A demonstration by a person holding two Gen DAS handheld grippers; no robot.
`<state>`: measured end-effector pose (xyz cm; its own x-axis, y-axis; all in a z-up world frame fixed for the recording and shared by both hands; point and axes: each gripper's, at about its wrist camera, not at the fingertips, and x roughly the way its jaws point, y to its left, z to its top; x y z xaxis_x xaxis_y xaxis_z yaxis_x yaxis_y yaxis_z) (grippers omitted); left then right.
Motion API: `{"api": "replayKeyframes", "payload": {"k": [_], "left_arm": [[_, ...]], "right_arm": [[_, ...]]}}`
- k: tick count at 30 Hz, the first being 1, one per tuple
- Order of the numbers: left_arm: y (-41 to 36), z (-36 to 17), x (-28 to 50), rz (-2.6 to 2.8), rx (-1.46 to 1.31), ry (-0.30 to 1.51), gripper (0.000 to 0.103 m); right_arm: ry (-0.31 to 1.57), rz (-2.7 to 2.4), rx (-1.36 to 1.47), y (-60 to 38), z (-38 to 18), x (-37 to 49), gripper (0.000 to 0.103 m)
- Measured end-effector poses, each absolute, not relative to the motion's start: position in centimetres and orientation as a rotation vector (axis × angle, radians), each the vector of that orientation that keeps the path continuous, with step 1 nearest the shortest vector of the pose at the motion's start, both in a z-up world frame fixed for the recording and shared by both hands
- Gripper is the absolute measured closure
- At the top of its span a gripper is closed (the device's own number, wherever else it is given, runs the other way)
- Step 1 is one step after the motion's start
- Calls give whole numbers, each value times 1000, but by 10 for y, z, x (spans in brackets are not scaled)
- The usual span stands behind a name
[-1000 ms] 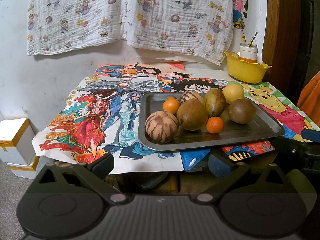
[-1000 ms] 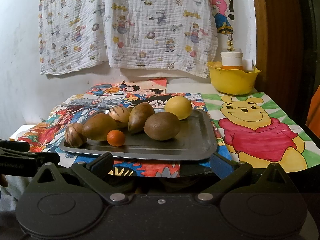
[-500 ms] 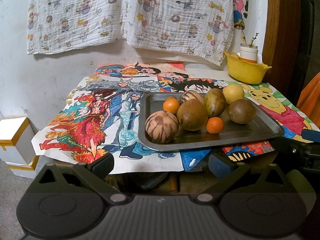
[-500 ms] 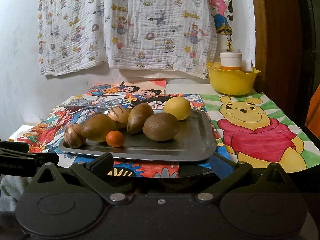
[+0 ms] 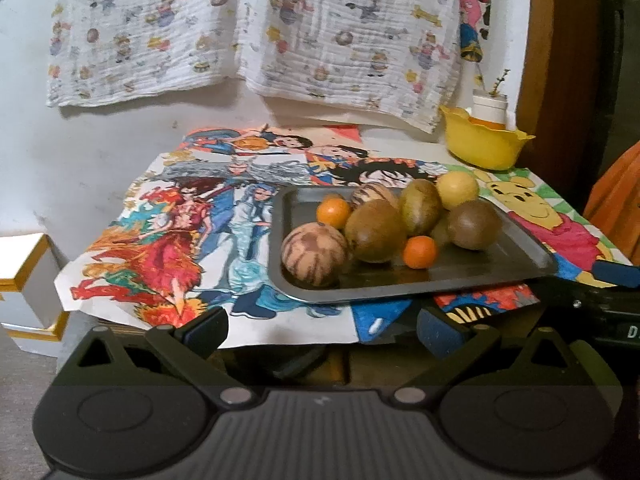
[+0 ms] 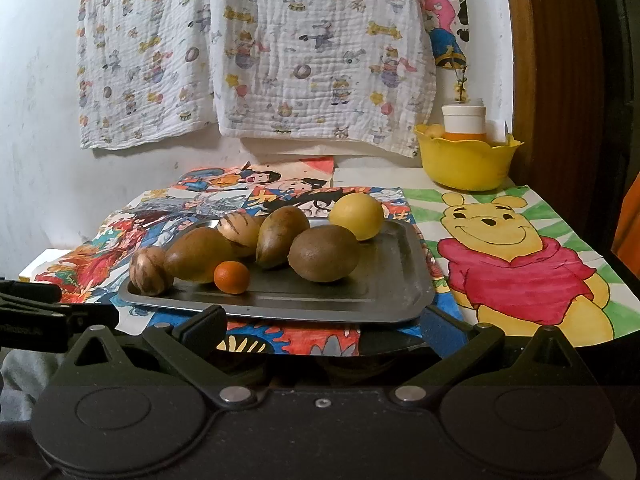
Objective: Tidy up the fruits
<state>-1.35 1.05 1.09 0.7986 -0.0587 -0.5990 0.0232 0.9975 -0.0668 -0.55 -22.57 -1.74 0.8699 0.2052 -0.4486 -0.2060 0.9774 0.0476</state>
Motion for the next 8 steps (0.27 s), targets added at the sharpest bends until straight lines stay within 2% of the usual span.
{"api": "replayKeyframes", "payload": {"k": [8], "left_arm": [[10, 11, -14, -40, -56, 639, 1]], "right_arm": [[467, 215, -2, -225, -17, -6, 1]]}}
